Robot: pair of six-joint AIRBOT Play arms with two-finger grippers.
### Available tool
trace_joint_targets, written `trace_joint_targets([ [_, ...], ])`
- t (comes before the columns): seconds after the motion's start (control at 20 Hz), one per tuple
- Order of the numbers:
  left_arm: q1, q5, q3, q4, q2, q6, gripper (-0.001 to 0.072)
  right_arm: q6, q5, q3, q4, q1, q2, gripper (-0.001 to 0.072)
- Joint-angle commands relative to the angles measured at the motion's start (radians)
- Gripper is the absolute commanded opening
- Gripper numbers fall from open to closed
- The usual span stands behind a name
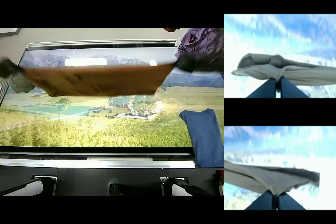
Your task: Fold the clothes and pants, and hang the long-sleeved shirts on hangers.
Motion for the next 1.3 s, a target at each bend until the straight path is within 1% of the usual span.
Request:
trace_joint_targets([
  [0.0, -0.017, -0.114, 0.385, 0.262, 0.078, -0.153, 0.0018, 0.064, 0.047, 0.303, -0.06, 0.0, 0.068, 0.003],
  [0.1, -0.016, -0.108, 0.377, 0.369, 0.215, -0.192, 0.0018, 0.068, 0.041, 0.314, -0.1, 0.0, 0.177, 0.003],
  [0.15, -0.016, -0.108, 0.345, 0.403, 0.291, -0.212, 0.0018, 0.078, 0.047, 0.314, -0.134, 0.0, 0.229, 0.003],
  [0.25, -0.016, -0.108, 0.26, 0.46, 0.433, -0.222, 0.0018, 0.095, 0.077, 0.314, -0.212, 0.0, 0.324, 0.003],
  [0.35, -0.016, -0.109, 0.197, 0.521, 0.54, -0.257, 0.0018, 0.137, 0.109, 0.314, -0.28, 0.0, 0.389, 0.003],
  [0.45, -0.016, -0.109, 0.182, 0.558, 0.592, -0.28, 0.0018, 0.153, 0.138, 0.314, -0.292, 0.0, 0.417, 0.003],
  [0.55, -0.016, -0.116, 0.18, 0.555, 0.588, -0.282, 0.0018, 0.175, 0.152, 0.3, -0.292, 0.0, 0.411, 0.003],
  [0.65, -0.016, -0.139, 0.16, 0.531, 0.543, -0.257, 0.0018, 0.196, 0.164, 0.257, -0.288, 0.0, 0.374, 0.003],
  [0.75, -0.016, -0.153, 0.105, 0.444, 0.462, -0.187, 0.0018, 0.226, 0.226, 0.238, -0.258, 0.0, 0.28, 0.003],
  [0.85, -0.016, -0.152, 0.026, 0.356, 0.346, -0.126, 0.0018, 0.24, 0.286, 0.238, -0.24, 0.0, 0.141, 0.003],
  [0.95, -0.024, -0.12, -0.055, 0.31, 0.195, -0.088, 0.0018, 0.245, 0.308, 0.238, -0.239, 0.0, -0.024, 0.003],
  [1.1, -0.069, -0.029, -0.1, 0.297, -0.058, -0.033, 0.0018, 0.243, 0.289, 0.238, -0.26, 0.034, -0.275, 0.003],
  [1.15, -0.09, 0.005, -0.1, 0.298, -0.149, -0.018, 0.0018, 0.243, 0.262, 0.238, -0.279, 0.055, -0.353, 0.003],
  [1.25, -0.125, 0.08, -0.096, 0.298, -0.302, -0.005, 0.0018, 0.256, 0.164, 0.238, -0.335, 0.102, -0.5, 0.003],
])
